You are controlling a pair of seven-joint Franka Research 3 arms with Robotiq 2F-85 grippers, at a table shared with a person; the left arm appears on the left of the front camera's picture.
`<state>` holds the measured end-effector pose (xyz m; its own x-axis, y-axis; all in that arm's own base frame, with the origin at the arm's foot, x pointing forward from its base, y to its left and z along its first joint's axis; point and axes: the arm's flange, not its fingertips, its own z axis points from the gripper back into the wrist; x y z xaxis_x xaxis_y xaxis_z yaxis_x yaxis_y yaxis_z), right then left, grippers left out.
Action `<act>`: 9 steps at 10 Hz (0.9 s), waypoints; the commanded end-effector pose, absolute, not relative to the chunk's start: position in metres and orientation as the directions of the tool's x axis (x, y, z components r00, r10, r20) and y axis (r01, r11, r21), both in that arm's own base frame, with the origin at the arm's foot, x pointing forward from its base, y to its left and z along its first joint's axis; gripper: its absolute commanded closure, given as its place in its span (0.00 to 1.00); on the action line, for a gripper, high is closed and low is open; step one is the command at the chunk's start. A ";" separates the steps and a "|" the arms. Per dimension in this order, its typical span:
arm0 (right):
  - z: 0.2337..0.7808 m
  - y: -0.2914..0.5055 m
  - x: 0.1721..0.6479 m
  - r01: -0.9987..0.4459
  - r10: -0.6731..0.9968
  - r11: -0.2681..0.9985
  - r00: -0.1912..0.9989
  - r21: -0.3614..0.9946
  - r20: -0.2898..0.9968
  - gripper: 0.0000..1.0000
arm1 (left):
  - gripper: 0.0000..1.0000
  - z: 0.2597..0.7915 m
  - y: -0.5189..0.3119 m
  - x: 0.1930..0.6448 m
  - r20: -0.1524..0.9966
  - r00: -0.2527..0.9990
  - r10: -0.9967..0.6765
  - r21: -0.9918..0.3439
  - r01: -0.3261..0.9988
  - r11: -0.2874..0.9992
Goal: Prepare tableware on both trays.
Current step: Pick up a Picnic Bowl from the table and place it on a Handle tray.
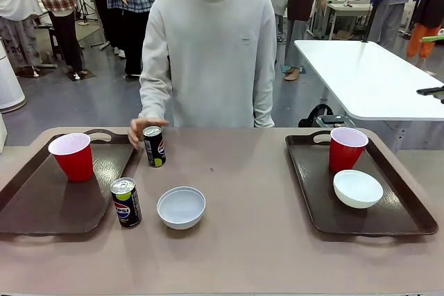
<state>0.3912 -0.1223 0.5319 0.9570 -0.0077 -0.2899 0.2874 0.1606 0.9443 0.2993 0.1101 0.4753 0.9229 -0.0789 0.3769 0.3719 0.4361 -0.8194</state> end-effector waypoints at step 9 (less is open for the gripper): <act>0.465 -0.149 0.370 0.088 0.144 0.231 0.982 0.969 -0.123 0.01 | 0.00 0.474 0.111 0.299 0.409 0.909 -0.076 -0.816 0.402 0.415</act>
<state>0.3827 -0.1427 0.4584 0.9880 0.1462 -0.0491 0.0082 0.2677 0.9635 0.2993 0.1101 0.4753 0.9229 -0.0789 0.3768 0.3718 0.4362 -0.8194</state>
